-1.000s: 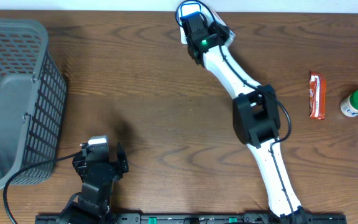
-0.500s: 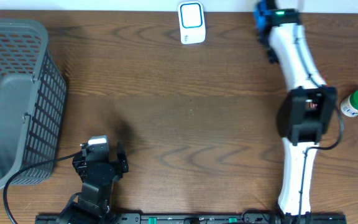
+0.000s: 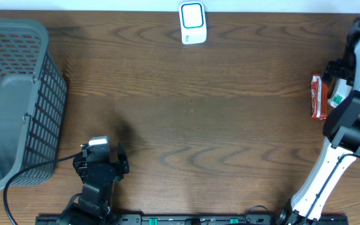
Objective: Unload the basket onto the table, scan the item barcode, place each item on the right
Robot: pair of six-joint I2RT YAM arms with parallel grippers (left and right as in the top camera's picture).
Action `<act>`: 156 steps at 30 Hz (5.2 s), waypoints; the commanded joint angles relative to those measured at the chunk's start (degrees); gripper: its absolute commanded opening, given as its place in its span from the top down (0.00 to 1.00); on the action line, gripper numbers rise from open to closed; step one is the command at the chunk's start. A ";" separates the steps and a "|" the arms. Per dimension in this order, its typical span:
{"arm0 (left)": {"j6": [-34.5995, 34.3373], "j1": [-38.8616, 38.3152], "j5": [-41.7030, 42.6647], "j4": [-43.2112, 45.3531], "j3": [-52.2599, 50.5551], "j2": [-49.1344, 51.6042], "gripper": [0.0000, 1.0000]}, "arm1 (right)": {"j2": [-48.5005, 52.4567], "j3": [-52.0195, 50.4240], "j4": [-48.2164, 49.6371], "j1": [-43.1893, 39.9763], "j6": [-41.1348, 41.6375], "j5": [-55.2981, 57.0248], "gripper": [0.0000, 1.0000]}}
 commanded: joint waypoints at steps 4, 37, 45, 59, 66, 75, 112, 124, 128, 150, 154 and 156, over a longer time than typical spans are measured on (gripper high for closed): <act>-0.55 0.13 -0.74 0.07 0.09 -0.35 0.12 | -15.21 1.51 0.76 -0.52 2.36 -19.17 0.01; -0.55 0.13 -0.74 0.07 0.09 -0.35 0.13 | -89.50 -0.57 0.61 1.77 0.57 -15.26 0.01; -0.55 0.13 -0.74 0.07 0.09 -0.35 0.13 | -104.10 -27.74 27.10 5.33 0.66 -19.19 0.01; -0.55 0.15 -0.74 0.07 0.09 -0.35 0.12 | -120.91 -81.48 57.90 14.82 10.91 -20.00 0.01; -0.55 0.15 -0.74 0.07 0.09 -0.35 0.13 | -128.87 -99.78 66.66 17.42 10.91 -17.07 0.01; -0.55 0.13 -0.74 0.07 0.09 -0.35 0.12 | -138.90 -117.28 82.05 18.45 14.43 -15.15 0.01; -0.55 0.13 -0.74 0.07 0.09 -0.35 0.12 | -138.81 -130.84 78.66 20.55 14.93 -7.82 0.01; -0.55 0.13 -0.74 0.07 0.09 -0.35 0.13 | -138.81 -130.84 78.66 20.55 14.93 -7.80 0.01; -0.55 0.35 -0.74 0.07 0.09 -0.37 0.12 | -138.81 -130.84 78.66 20.55 14.93 -7.80 0.01; -2.08 19.69 2.91 20.00 -7.56 -8.98 0.12 | -138.81 -130.84 78.66 20.55 14.93 -7.80 0.01; -2.05 21.31 3.56 27.54 -11.78 -10.62 0.12 | -138.81 -130.84 78.66 20.55 14.93 -7.80 0.01; -2.03 21.68 4.44 27.54 -13.05 -11.54 0.12 | -138.81 -130.84 78.66 20.55 14.93 -7.82 0.01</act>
